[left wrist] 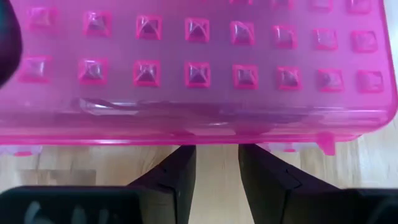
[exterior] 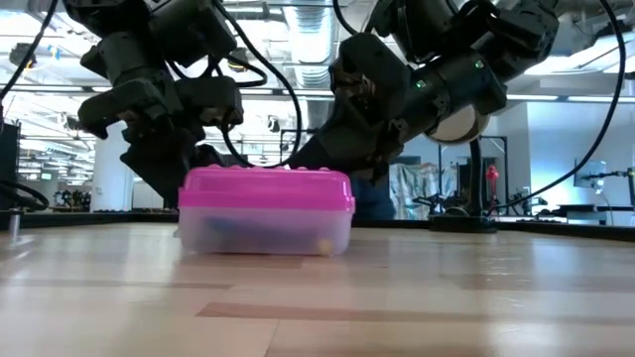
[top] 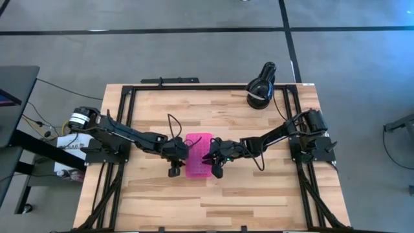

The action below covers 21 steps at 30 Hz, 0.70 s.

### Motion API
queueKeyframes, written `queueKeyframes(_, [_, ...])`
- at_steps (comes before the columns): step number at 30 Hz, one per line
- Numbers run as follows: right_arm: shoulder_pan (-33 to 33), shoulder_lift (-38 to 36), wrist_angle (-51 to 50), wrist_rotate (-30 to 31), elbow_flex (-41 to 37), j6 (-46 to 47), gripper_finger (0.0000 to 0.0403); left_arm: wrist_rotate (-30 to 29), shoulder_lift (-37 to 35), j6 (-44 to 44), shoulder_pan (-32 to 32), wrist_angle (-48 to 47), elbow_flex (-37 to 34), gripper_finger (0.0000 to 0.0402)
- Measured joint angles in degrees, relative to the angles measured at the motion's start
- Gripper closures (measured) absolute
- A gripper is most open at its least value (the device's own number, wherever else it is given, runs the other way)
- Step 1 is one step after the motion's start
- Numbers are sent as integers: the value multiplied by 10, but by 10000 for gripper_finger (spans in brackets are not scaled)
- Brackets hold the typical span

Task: Pick & place school supplies into a supply box
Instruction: Close the pink supply box

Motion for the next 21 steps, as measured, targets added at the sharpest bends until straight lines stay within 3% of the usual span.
queueKeyframes(21, [-6,10,-5,-7,0,30,310,-4,3,9,8,9,0,288])
